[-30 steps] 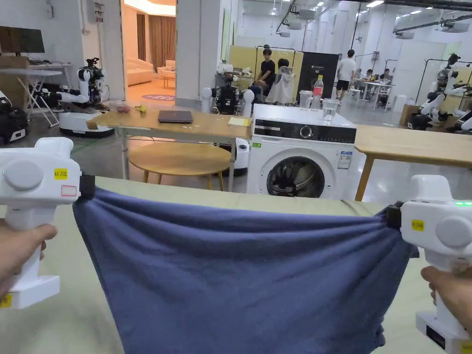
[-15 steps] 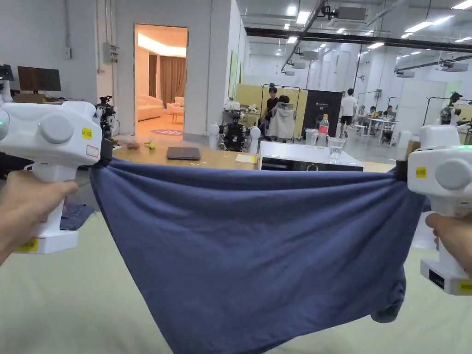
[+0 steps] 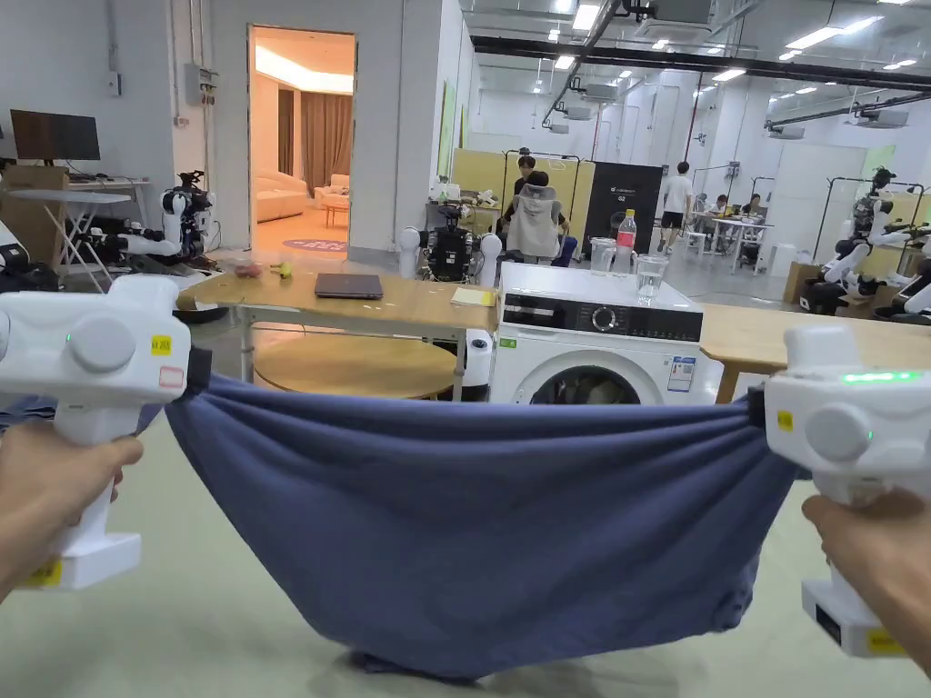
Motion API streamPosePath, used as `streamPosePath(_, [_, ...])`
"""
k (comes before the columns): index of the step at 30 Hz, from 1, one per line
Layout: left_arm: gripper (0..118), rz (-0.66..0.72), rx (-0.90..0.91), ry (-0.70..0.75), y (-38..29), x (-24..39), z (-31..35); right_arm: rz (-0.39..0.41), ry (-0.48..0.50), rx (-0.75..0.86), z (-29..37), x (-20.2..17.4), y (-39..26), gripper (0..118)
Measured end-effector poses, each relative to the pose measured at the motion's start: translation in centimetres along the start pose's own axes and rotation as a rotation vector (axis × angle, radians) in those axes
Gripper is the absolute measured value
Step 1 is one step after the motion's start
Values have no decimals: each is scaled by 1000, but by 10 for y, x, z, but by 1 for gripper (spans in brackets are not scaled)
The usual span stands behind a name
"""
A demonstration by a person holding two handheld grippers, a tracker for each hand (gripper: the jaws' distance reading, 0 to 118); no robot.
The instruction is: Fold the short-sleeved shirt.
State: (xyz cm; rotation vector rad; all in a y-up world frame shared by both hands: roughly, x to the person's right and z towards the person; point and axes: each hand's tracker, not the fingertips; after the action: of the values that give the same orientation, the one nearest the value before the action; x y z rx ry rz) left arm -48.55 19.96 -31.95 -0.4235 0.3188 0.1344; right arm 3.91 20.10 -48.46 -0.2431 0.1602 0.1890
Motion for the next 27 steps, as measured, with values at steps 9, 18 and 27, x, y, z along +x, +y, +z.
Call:
streamPosePath(9, [0, -12, -64, -9, -112, -3, 31, 4, 22, -102, 36, 2, -110, 3])
streamPosePath(18, [0, 39, -142, -23, -219, -15, 88, -37, 52, -201, 105, 8, -186, 3])
streamPosePath(27, [0, 11, -312, -10, -309, -15, 104, -15, 54, -365, 137, 4, -268, 3])
